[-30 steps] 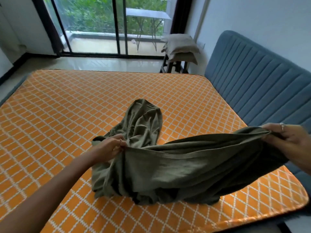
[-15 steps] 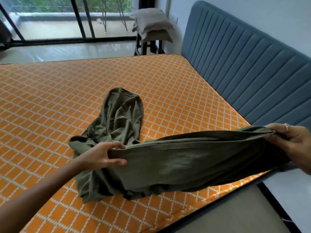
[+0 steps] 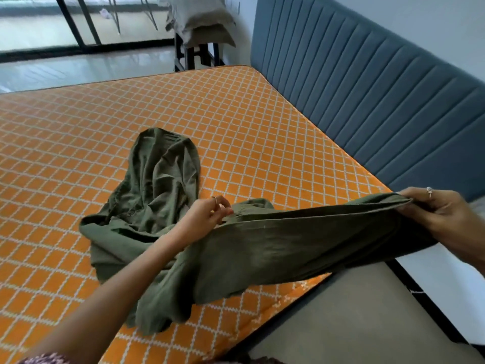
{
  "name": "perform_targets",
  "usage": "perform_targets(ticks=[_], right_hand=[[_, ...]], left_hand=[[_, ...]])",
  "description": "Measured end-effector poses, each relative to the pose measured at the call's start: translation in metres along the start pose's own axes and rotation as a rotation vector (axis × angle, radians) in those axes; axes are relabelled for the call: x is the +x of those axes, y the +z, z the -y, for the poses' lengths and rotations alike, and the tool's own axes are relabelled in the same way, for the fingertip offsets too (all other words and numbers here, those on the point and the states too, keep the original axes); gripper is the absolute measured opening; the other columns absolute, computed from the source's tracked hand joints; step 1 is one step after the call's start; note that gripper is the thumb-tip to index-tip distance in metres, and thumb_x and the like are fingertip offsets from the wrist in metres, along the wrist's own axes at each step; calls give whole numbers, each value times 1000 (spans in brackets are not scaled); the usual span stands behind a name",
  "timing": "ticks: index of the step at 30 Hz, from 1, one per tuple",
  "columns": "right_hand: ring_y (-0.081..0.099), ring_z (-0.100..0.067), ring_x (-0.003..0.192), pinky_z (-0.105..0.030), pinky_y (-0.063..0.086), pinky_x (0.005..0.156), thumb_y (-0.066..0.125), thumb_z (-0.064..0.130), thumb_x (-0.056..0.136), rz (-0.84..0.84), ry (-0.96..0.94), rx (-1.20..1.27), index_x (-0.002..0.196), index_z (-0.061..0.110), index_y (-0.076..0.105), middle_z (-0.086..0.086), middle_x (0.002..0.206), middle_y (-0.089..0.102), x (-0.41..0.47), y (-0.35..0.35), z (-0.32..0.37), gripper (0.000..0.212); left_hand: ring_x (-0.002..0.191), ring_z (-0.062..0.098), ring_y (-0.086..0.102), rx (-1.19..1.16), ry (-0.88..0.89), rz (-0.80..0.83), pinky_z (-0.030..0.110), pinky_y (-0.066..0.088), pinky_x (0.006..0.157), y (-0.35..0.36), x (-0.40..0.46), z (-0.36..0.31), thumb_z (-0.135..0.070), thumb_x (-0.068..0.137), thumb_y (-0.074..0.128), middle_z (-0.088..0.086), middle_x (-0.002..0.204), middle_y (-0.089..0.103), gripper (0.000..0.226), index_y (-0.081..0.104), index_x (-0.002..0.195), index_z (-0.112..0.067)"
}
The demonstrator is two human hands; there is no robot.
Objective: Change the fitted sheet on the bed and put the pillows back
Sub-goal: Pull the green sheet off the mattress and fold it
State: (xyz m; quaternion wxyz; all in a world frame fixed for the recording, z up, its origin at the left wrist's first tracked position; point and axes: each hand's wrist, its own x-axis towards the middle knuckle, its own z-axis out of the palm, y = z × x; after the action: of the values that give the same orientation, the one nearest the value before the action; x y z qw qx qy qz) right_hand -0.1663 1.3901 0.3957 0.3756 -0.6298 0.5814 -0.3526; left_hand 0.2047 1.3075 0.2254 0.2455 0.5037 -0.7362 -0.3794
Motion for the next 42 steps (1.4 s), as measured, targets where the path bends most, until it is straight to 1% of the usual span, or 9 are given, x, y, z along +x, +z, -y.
perform_targets(ticks=[4, 11, 20, 22, 25, 30, 34, 39, 42], right_hand=[[64, -2, 74, -11, 51, 72, 72, 74, 58, 2, 24, 14, 82, 32, 76, 10, 77, 71, -4, 2, 2, 48], [65, -1, 73, -11, 51, 71, 71, 75, 57, -7, 7, 8, 81, 36, 76, 12, 77, 71, 1, 7, 8, 46], [65, 4, 75, -7, 49, 72, 70, 67, 64, -1, -10, -37, 80, 44, 74, 19, 79, 71, 2, 13, 23, 29], [65, 5, 74, -6, 48, 71, 68, 42, 76, 13, -26, -30, 78, 46, 74, 20, 76, 71, 5, 15, 26, 7], [62, 6, 68, -5, 46, 67, 58, 6, 87, -10, -66, -76, 72, 45, 73, 21, 69, 68, 12, 16, 23, 45], [61, 6, 71, -6, 46, 71, 59, 4, 90, -19, -82, -114, 73, 44, 73, 20, 71, 68, 20, 20, 30, 45], [62, 4, 73, -8, 47, 72, 61, 17, 84, 4, -99, -101, 74, 43, 73, 19, 73, 69, 21, 21, 33, 30], [64, -1, 77, -10, 49, 74, 63, 39, 74, 13, -110, -92, 78, 42, 74, 15, 78, 71, 23, 20, 30, 11], [65, -2, 78, -10, 50, 73, 63, 45, 71, 36, -123, -59, 80, 40, 74, 12, 80, 71, 22, 19, 31, 16]], left_hand=[[62, -10, 51, -21, 135, 25, 9, 35, 61, 18, -21, -23, -54, 93, 42, -12, 63, 52, 39, 57, 78, -22], [110, 0, 47, 49, 219, 28, 9, 35, 97, 33, -71, -24, -76, 70, 61, -9, 123, 48, 84, 49, 128, -17], [111, 13, 52, 205, 92, 117, 27, 43, 97, 93, -107, -37, -93, 61, 38, -4, 117, 52, 101, 48, 126, -17], [98, 15, 55, 276, 171, 103, 27, 46, 84, 103, -106, -48, -90, 65, 44, -4, 106, 53, 88, 51, 112, -16], [79, 15, 58, 398, 314, 29, 27, 49, 66, 125, -100, -68, -78, 74, 50, -4, 90, 54, 63, 47, 98, -19], [50, 17, 59, 662, 290, 158, 23, 27, 39, 153, -85, -102, -36, 72, 69, -1, 75, 59, 56, 53, 126, -40], [94, 29, 67, 809, 105, 271, 26, 18, 46, 156, -76, -106, -8, 96, 46, 7, 105, 67, 48, 38, 142, -19], [39, 15, 57, 739, 196, 229, 17, 27, 35, 141, -91, -90, -29, 40, 90, -2, 51, 56, 32, 64, 57, -20], [42, 11, 56, 666, 260, 106, 20, 31, 31, 124, -107, -69, -34, 53, 77, -6, 54, 52, 23, 58, 57, -22]])
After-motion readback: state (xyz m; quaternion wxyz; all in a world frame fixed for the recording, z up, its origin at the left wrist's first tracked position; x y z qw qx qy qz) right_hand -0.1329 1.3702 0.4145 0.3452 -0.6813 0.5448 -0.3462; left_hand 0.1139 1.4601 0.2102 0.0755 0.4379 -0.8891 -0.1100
